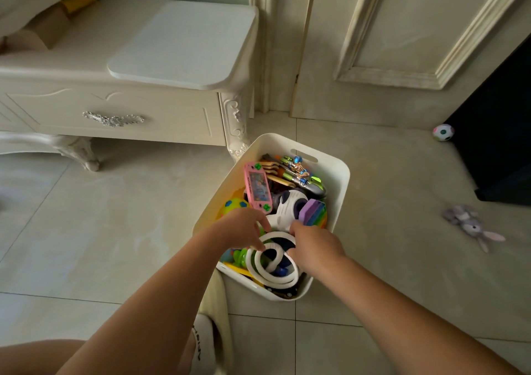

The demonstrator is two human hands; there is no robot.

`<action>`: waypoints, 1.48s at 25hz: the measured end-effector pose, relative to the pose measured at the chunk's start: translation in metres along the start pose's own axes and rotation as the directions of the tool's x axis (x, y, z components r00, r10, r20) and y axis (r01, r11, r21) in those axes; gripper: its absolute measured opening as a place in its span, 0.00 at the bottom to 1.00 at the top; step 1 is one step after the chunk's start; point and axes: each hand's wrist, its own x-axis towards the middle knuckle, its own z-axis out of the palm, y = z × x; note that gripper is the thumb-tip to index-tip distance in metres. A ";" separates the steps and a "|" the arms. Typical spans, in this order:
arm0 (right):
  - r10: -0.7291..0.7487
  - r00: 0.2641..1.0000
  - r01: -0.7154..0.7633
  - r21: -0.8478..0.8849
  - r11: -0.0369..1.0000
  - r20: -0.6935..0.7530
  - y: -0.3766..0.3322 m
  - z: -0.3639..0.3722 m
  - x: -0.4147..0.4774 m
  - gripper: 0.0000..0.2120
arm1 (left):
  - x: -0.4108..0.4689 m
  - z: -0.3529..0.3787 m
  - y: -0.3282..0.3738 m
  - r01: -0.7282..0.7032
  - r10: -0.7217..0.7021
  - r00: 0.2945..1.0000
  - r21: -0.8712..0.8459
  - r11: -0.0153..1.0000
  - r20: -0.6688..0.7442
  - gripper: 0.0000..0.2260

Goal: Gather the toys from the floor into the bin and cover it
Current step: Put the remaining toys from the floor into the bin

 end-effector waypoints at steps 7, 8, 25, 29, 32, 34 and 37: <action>-0.123 0.991 0.118 -0.105 0.987 -0.046 0.004 0.016 -0.013 0.18 | 0.020 0.004 0.016 0.047 -0.051 0.987 -0.030 0.998 -0.150 0.06; -0.127 0.989 0.122 -0.073 0.990 -0.069 0.006 0.015 -0.013 0.18 | 0.023 0.003 0.026 0.024 -0.029 0.982 -0.029 0.999 -0.188 0.05; 0.759 0.618 -0.333 0.806 0.489 -0.205 0.303 0.023 0.002 0.13 | 0.163 0.114 0.242 -0.167 0.182 0.983 -0.604 0.779 -0.037 0.09; 0.824 0.560 -0.528 0.731 0.432 -0.083 0.376 0.052 0.032 0.19 | 0.214 0.149 0.260 -0.045 0.089 0.995 -0.630 0.775 0.038 0.11; 0.813 0.580 -0.596 0.651 0.470 -0.057 0.422 0.068 0.062 0.23 | 0.255 0.171 0.273 0.015 0.045 0.996 -0.618 0.786 0.081 0.13; 0.799 0.597 -0.618 0.595 0.514 -0.071 0.447 0.074 0.078 0.26 | 0.279 0.181 0.280 0.041 0.033 0.993 -0.613 0.789 0.109 0.13; 0.793 0.608 -0.692 0.456 0.560 -0.051 0.485 0.073 0.105 0.25 | 0.304 0.188 0.285 0.070 0.006 0.991 -0.554 0.829 0.134 0.14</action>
